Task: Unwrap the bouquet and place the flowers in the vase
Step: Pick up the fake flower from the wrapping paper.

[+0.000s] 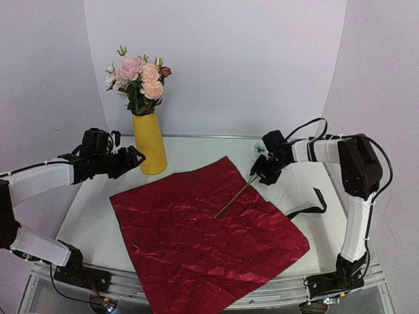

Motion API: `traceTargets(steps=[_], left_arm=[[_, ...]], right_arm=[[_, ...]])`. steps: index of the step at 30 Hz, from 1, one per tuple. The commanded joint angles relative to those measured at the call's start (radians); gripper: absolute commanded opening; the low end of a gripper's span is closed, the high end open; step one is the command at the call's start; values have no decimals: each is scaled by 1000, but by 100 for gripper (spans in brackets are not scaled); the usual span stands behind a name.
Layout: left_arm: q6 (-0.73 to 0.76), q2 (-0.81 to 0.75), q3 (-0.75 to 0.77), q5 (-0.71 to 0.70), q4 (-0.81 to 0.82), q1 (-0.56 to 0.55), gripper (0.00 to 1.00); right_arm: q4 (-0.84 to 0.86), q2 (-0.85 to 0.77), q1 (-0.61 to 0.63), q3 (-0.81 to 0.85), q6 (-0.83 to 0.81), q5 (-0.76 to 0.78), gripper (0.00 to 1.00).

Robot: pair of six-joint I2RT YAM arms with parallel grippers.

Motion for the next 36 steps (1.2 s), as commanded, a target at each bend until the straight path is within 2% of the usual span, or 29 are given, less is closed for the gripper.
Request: traceTargets(steps=[1,5,11,12,14,15,23,29,36], left_arm=[[20,57,108,39,13,-2,79],[26,93,141,46,13,-2,79],[46,113,159,63,13,-2,79],[46,114,162,67,13,-2,79],[42,116,172,73,12,-2,79],[39,121,177,76,12,-3,79],[2,131,204,127,12,-2,77],[-130,133,228,221,15,-28,77],[-177,133,253,114,27,-193,78]], right_arm=[[-17,44,-6,51,69,2,46],[-17,93,-8,91,70,2,42],[-15,116,-13,119,88,3,26],[-16,115,-13,120,89,2,21],[-16,112,-16,121,88,-4,4],[-15,108,-17,119,87,-8,1],[-15,-34,-19,103,40,24,0],[2,-146,-18,108,-74,-164,0],[121,-290,0,-34,-195,-313,0]])
